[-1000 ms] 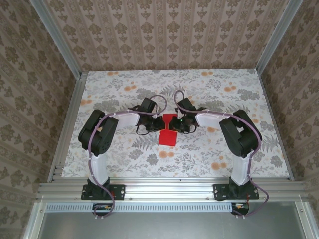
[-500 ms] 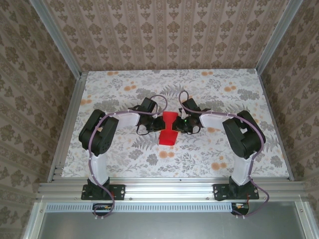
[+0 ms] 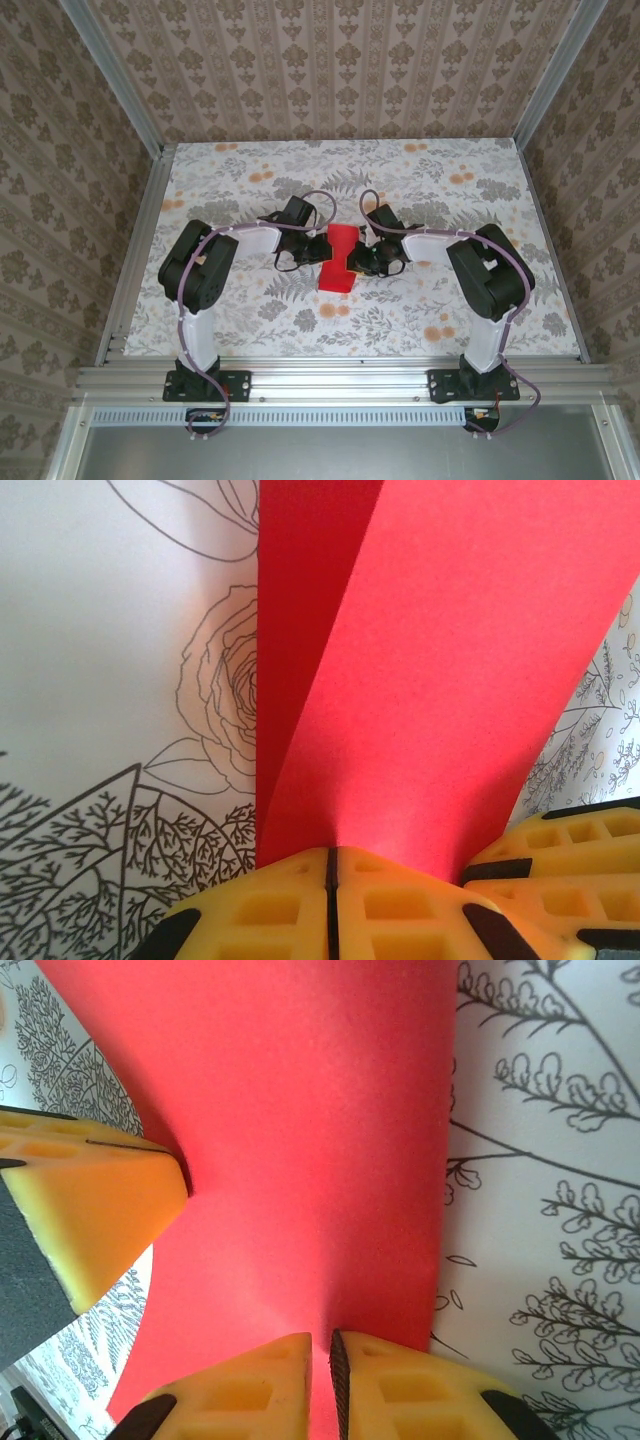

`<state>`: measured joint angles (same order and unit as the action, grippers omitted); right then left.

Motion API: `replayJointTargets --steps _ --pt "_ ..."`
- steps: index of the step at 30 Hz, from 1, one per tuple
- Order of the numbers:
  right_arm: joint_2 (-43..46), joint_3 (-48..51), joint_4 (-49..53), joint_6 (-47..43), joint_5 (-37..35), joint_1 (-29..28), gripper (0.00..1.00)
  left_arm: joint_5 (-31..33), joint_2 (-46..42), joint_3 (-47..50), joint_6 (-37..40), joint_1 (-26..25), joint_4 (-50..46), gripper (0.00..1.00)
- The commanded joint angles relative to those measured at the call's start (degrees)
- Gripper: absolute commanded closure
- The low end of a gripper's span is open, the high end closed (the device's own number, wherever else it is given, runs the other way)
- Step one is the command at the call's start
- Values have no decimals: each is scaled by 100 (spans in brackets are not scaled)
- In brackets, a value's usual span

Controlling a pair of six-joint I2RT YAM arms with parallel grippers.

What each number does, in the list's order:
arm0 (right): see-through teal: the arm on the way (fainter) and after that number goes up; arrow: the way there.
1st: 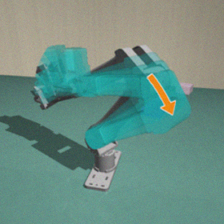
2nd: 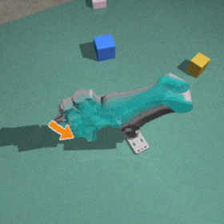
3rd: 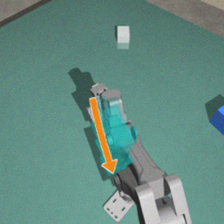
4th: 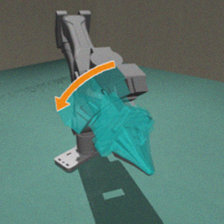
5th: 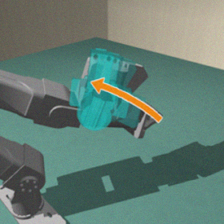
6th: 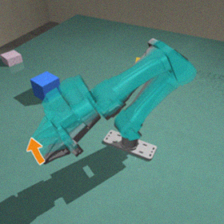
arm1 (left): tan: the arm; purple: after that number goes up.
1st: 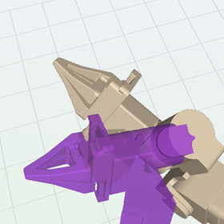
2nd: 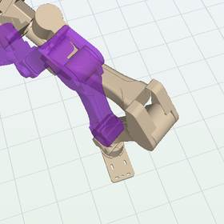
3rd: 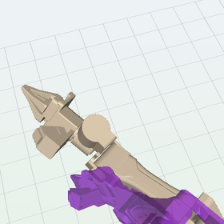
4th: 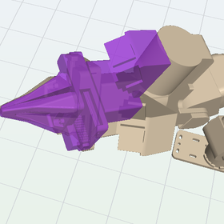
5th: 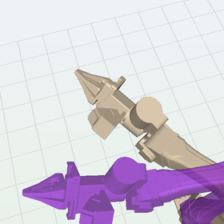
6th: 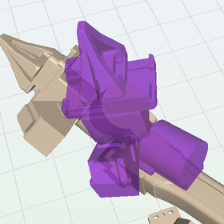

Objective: Fold a paper plane with a square sheet of paper (pick it up from the middle)
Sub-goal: First fold in half a square sheet of paper at the center of the table.

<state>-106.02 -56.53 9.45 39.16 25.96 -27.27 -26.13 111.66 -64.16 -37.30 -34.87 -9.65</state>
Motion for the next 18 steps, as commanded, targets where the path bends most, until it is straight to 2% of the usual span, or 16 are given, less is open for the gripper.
replayJointTargets --steps 1,5,13,18 --pt "210 -64 592 -136 -29 -85 83 679 429 236 -32 -55 -619 91" --pt "291 -153 647 -83 190 -309 84 688 412 243 -65 -64 -608 91" --pt "59 381 413 174 -12 -323 86 679 414 264 -115 -64 -555 91" --pt "537 316 511 127 66 -377 87 698 418 268 -134 -63 -564 91"
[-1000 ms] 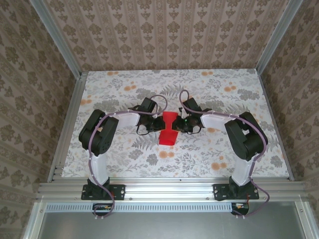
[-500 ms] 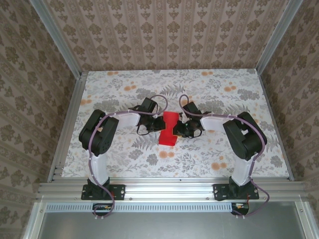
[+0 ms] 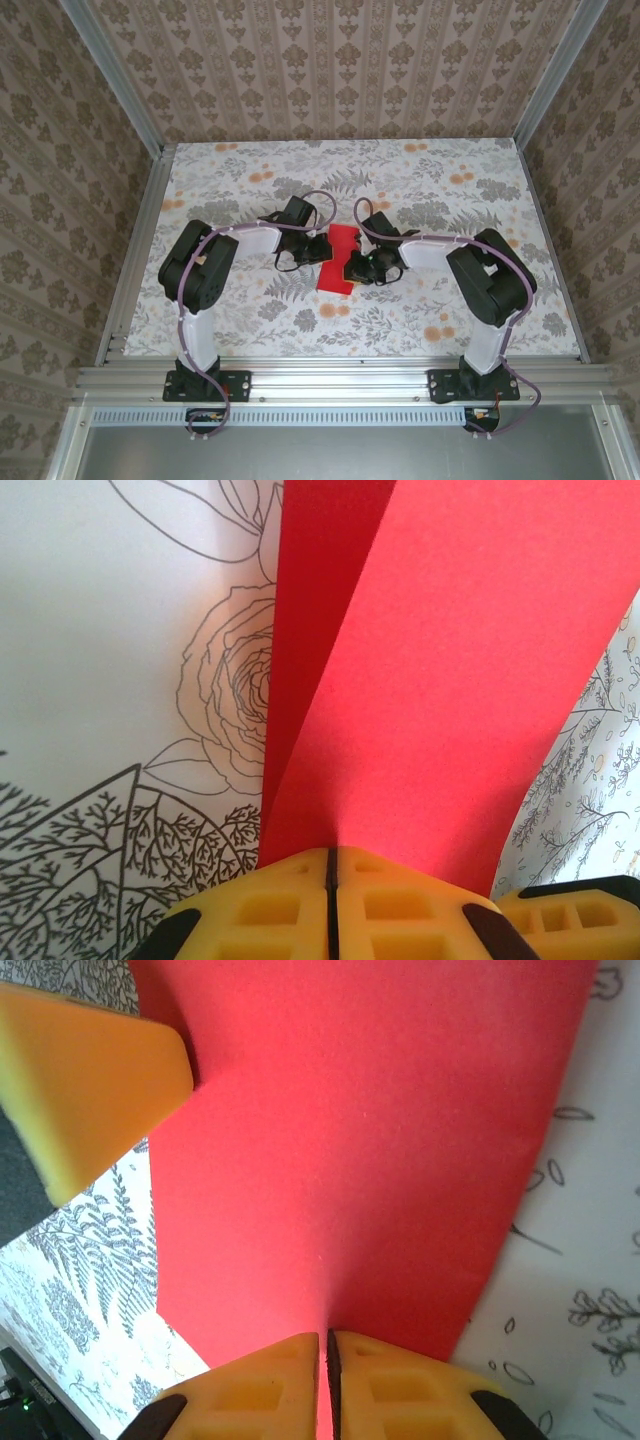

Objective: Fold a paper plane with a square sheet of paper (pick it up from the middle)
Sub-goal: First fold in half a square sheet of paper at the center of the table.

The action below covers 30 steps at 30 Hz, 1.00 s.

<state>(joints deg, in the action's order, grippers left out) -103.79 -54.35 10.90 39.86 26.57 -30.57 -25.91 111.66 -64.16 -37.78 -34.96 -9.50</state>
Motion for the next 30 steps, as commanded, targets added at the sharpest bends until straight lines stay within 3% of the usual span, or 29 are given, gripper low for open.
replayJointTargets --steps 1,5,14,21,30 --pt "397 72 386 49 53 -86 86 683 423 268 -89 -55 -582 91" --pt "381 261 166 248 287 -164 86 693 427 272 -105 -56 -573 91" --pt "188 656 75 393 95 -160 86 697 444 269 -110 -60 -558 91" --pt "787 127 270 138 -352 35 86 693 444 251 -68 -62 -575 91" --pt "-143 -932 193 123 -563 485 86 653 444 253 -29 -59 -597 91"
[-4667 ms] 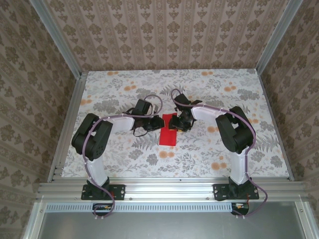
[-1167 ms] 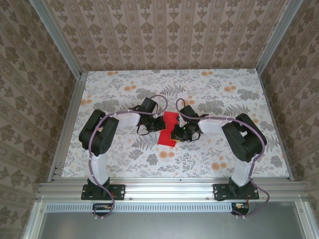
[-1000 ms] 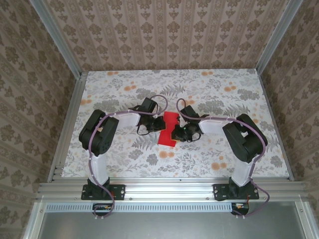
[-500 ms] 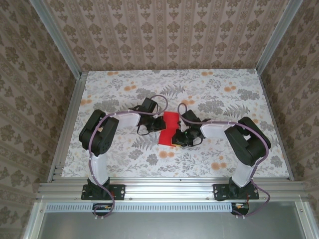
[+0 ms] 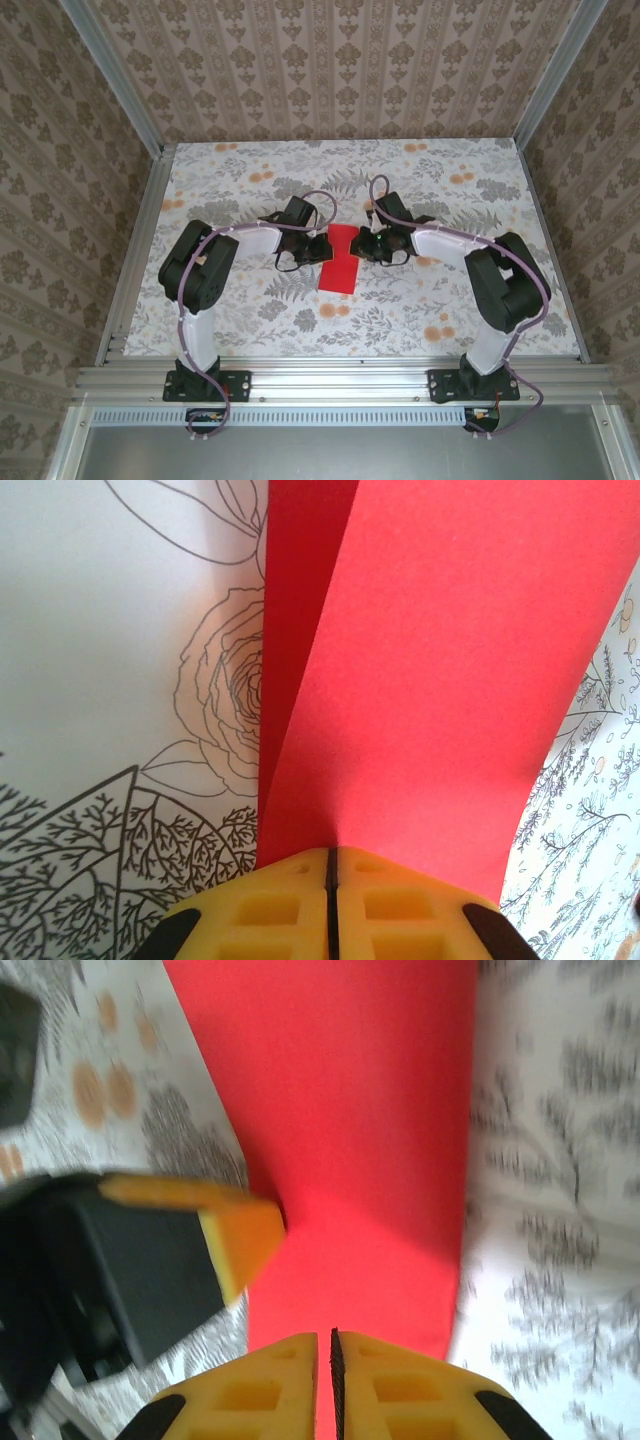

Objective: Fold a paper plane with a square sheet of paper (pick it up from the middle)
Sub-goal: First fold in half a square sheet of paper at the center of the table.

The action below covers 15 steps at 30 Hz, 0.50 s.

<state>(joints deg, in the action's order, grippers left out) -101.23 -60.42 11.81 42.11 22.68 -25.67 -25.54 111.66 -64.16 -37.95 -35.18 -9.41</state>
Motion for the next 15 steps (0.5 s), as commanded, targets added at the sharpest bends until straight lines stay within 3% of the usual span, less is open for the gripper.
replayJointTargets --steps 1,7,15 --pt "-546 -407 44 -98 -137 15 86 620 452 232 -10 -42 -623 91" --pt "-1091 -615 -150 -59 -31 229 86 643 457 204 43 -34 -719 91" --pt "-1084 -406 -135 256 -267 409 86 696 532 235 42 -33 -806 91"
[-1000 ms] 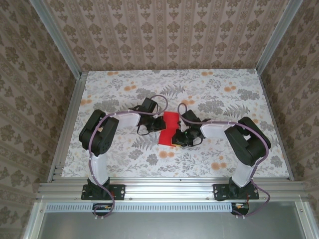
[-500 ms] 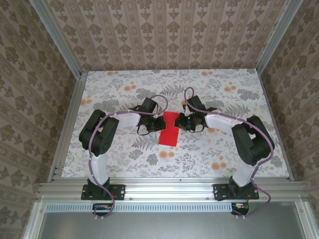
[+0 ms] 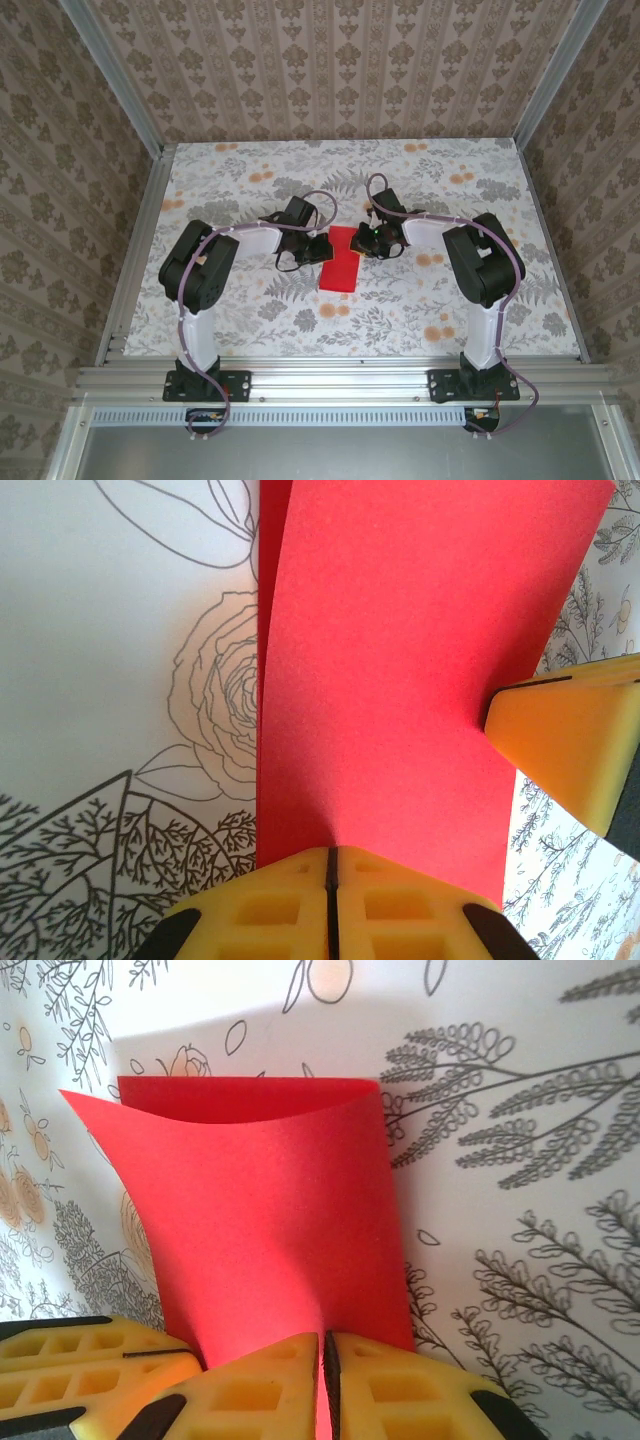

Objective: Fold a paper plane with a square sheet of paper (pick it up from the middle)
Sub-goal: First fold in half a square sheet of paper at the center of the table.

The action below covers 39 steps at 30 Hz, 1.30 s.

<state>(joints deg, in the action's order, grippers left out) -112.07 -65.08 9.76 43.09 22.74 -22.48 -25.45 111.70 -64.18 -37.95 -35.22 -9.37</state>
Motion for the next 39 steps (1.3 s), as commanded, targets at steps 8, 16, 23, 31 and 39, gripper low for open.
replayJointTargets --steps 8,16,23,31,39 --pt "33 -573 126 101 -221 28 86 673 561 162 108 -37 -866 91" --pt "-468 -676 101 241 -436 91 86 674 564 141 201 -37 -985 91" --pt "-511 -797 316 213 -765 226 86 691 574 168 242 -37 -1023 91" --pt "-423 -1007 33 423 -425 182 86 664 572 171 245 -42 -1034 91" --pt "-730 -769 -4 428 -721 310 87 678 569 204 227 -46 -1023 91"
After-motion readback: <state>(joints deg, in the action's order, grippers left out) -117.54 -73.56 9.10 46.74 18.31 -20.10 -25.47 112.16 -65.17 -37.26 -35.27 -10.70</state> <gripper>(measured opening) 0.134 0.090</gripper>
